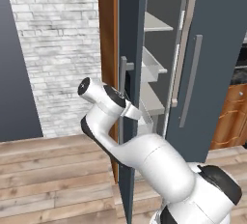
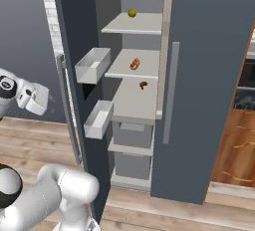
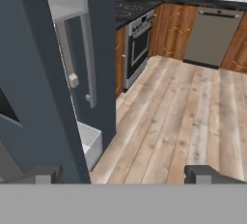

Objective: Store the hot dog in the freezer for long-term storage. Close the freezer door after placing the cooked food.

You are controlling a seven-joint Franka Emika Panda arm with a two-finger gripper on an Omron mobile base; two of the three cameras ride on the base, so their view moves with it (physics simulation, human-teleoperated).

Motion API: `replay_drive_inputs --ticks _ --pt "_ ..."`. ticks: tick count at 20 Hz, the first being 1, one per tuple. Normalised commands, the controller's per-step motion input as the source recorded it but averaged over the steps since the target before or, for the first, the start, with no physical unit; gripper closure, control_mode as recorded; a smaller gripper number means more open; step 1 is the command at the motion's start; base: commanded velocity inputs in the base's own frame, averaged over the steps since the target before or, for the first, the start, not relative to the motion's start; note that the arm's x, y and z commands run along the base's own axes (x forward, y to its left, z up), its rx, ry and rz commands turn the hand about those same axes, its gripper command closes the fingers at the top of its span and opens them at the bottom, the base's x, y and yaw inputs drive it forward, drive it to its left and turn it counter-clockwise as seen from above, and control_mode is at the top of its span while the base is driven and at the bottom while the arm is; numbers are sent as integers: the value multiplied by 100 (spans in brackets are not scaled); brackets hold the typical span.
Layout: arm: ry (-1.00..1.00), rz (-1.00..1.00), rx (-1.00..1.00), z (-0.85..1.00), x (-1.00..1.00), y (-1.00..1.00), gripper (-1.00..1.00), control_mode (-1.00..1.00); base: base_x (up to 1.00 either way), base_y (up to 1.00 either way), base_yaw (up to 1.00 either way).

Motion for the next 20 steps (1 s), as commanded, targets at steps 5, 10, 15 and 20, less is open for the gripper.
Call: replay_drive_inputs --ticks 5,10,15,20 --pt "0 -3 0 0 34 0 -100 -100 0 0 0" --pt "0 -1 0 0 19 0 -100 -100 0 0 0" --pt "0 -2 0 0 19 0 -100 -100 0 0 0" --pt "0 -1 0 0 8 2 -100 -100 0 0 0"
